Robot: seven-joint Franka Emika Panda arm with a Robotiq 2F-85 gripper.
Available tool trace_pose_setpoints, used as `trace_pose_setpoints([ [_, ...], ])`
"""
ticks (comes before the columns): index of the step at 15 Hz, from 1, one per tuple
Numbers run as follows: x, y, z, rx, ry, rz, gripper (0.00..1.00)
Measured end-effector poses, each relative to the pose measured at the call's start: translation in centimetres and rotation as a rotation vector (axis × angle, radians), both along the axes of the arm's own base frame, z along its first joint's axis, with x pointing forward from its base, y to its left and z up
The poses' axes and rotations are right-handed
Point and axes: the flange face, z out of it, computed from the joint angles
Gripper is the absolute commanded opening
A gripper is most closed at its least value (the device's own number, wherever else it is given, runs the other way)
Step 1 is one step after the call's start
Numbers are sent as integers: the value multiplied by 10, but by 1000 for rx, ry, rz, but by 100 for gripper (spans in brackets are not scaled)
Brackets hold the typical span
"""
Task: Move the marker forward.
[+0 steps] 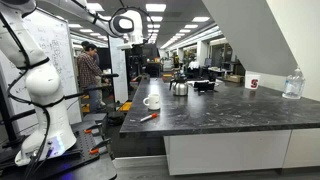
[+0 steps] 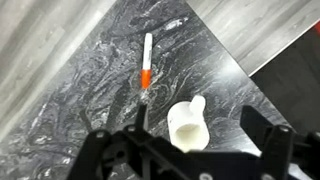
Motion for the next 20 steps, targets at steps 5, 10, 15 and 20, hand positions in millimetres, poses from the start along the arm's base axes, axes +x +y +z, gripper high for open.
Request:
trace_pose_setpoints([
  [5,0,0,0,0,0,0,100],
  [10,0,0,0,0,-1,-1,100],
  [15,12,-14,-18,13,-13,12,100],
  [20,24,-57,-78,29,85,38,100],
])
